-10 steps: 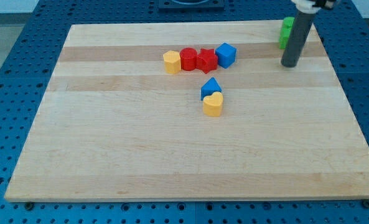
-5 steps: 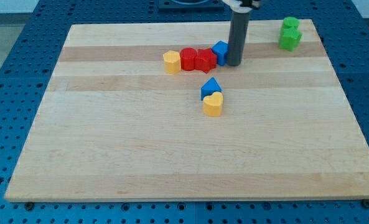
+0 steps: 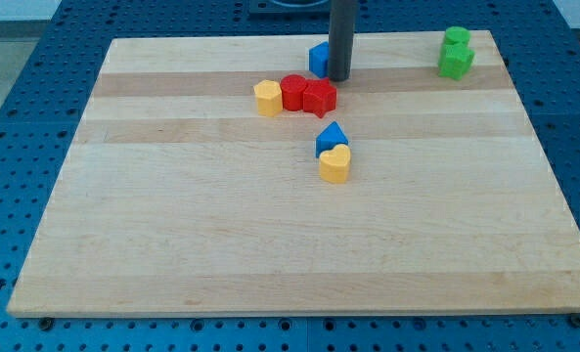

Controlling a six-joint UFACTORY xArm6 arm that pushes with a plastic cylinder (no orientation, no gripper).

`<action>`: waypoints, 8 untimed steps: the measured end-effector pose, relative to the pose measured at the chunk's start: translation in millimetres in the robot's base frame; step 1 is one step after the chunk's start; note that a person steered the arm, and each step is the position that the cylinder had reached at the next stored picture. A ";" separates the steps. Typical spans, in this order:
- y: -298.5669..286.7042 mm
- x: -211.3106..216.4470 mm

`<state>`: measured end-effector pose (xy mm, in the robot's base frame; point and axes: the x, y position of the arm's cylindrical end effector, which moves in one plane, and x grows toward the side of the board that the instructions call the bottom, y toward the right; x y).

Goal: Point your arm at center

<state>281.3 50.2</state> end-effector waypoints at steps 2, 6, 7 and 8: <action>-7.6 -15.4; 25.4 82.3; 6.8 86.5; -10.0 86.2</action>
<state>367.4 40.3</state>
